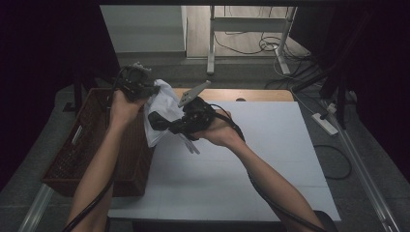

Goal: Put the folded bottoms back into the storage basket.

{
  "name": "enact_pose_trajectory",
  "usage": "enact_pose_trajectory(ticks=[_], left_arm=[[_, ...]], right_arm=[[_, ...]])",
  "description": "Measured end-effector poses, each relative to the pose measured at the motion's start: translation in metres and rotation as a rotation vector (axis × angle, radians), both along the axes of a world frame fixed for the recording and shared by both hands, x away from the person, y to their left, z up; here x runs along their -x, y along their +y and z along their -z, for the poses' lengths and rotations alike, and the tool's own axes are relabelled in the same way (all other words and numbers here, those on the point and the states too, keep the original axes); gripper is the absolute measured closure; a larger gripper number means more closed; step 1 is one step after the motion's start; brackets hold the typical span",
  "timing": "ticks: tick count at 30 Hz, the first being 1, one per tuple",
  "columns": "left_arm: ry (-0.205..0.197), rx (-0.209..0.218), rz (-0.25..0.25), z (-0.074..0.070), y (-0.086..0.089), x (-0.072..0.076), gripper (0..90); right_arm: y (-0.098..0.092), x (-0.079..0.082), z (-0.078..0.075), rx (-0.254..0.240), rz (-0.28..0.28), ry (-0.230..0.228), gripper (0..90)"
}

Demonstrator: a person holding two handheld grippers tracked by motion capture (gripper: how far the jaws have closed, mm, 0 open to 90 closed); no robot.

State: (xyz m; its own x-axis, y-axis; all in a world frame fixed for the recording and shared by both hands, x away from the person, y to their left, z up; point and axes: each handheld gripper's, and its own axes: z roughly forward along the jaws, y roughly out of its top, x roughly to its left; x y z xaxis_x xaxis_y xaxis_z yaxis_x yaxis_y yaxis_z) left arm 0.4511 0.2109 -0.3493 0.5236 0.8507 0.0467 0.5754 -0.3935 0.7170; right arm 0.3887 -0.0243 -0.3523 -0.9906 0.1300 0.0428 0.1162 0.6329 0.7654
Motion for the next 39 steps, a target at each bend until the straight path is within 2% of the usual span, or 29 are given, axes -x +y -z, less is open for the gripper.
enact_pose_trajectory(ticks=[4, 11, 27, 39], left_arm=[[-0.008, 0.000, -0.011, -0.003, 0.008, 0.001, 82.0], [-0.017, 0.039, -0.031, -0.007, 0.025, 0.002, 82.0], [-0.036, 0.021, -0.068, -0.019, 0.050, 0.006, 82.0], [-0.048, 0.026, -0.097, -0.026, 0.067, 0.010, 82.0]], right_arm=[[0.008, -0.001, -0.001, -0.002, -0.006, -0.006, 78.2], [0.026, -0.002, -0.005, -0.014, -0.020, -0.010, 78.2], [0.057, -0.001, -0.014, -0.038, -0.045, -0.018, 78.2], [0.080, 0.000, -0.018, -0.053, -0.065, -0.024, 78.2]])
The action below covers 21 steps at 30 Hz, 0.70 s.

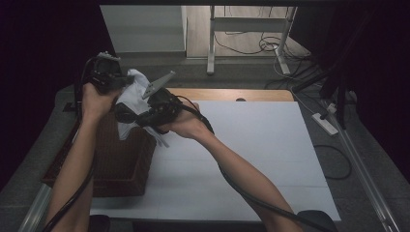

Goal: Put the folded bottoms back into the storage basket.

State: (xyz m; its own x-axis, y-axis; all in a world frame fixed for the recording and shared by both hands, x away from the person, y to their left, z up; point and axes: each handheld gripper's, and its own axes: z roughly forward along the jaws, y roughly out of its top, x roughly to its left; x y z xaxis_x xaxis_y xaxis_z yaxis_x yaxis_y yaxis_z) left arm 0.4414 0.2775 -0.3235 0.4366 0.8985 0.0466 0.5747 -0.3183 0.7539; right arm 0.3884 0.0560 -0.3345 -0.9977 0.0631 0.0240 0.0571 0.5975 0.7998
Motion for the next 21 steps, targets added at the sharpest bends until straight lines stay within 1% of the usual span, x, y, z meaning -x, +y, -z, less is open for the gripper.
enact_pose_trajectory(ticks=[12, 18, 21], left_arm=[[-0.008, -0.001, -0.034, -0.006, 0.017, 0.005, 82.1], [-0.015, -0.006, -0.047, -0.009, 0.024, 0.009, 82.1], [-0.022, 0.002, -0.054, -0.011, 0.030, 0.011, 82.1]], right_arm=[[0.013, 0.000, 0.000, -0.020, -0.017, 0.007, 78.2], [0.022, 0.002, -0.003, -0.026, -0.027, -0.003, 78.2], [0.027, 0.003, -0.004, -0.031, -0.032, -0.004, 78.2]])
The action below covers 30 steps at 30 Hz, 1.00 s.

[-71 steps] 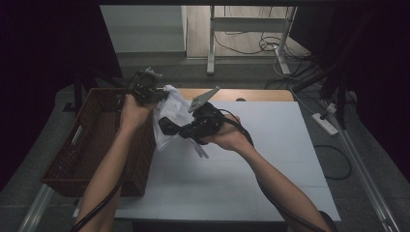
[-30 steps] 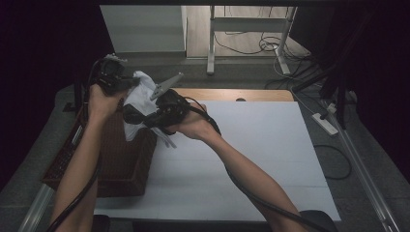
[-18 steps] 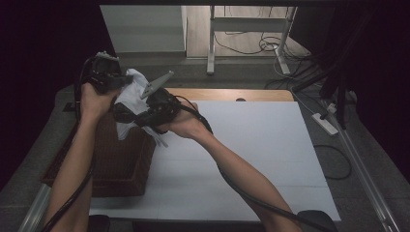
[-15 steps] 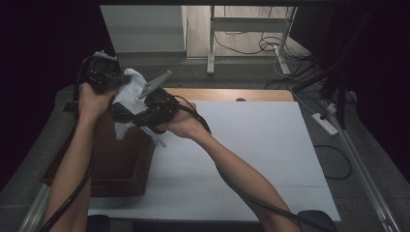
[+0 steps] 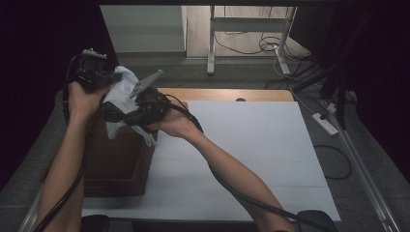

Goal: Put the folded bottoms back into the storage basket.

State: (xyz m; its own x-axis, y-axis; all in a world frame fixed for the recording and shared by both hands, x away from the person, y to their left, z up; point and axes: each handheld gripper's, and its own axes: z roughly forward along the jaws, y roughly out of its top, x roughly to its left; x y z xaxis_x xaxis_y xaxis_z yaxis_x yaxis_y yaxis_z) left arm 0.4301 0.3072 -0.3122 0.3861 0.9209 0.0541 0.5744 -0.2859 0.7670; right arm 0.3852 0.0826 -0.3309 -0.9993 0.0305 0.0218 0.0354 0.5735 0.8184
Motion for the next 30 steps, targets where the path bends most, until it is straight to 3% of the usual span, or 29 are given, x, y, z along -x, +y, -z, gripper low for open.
enact_pose_trajectory(ticks=[18, 30], left_arm=[[-0.027, 0.002, -0.046, -0.011, 0.026, 0.013, 82.1], [-0.004, -0.012, -0.059, -0.006, 0.040, 0.017, 82.1]], right_arm=[[0.022, 0.004, -0.006, -0.032, -0.024, -0.013, 78.1], [0.038, 0.007, 0.002, -0.043, -0.034, 0.001, 78.1]])
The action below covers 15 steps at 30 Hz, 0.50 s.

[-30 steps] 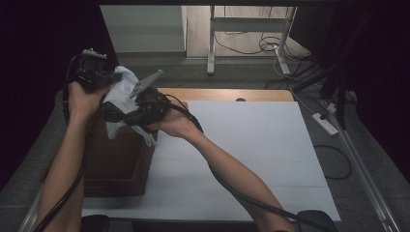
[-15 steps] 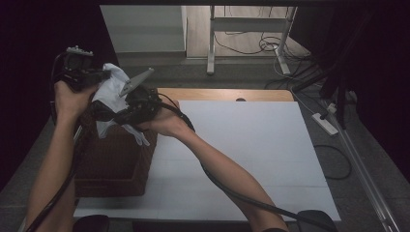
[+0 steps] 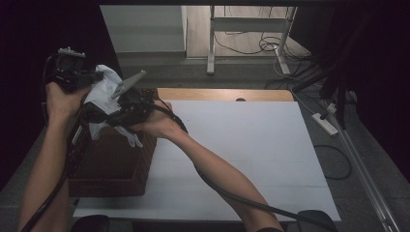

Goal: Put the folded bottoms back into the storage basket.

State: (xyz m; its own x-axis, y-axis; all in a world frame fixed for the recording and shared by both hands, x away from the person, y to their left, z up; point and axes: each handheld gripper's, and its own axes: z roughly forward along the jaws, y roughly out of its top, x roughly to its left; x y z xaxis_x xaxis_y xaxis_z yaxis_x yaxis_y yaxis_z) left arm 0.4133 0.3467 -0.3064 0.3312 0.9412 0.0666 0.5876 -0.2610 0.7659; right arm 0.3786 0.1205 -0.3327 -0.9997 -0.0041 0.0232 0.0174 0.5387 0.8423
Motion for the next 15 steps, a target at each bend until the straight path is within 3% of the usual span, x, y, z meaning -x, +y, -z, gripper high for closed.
enact_pose_trajectory(ticks=[10, 15], left_arm=[[0.046, 0.004, 0.008, 0.017, 0.009, -0.005, 82.1], [0.064, 0.003, 0.011, 0.028, 0.012, -0.009, 82.1]], right_arm=[[0.014, 0.000, 0.017, 0.020, 0.006, 0.011, 78.0], [0.023, -0.001, 0.033, 0.028, 0.012, 0.027, 78.0]])
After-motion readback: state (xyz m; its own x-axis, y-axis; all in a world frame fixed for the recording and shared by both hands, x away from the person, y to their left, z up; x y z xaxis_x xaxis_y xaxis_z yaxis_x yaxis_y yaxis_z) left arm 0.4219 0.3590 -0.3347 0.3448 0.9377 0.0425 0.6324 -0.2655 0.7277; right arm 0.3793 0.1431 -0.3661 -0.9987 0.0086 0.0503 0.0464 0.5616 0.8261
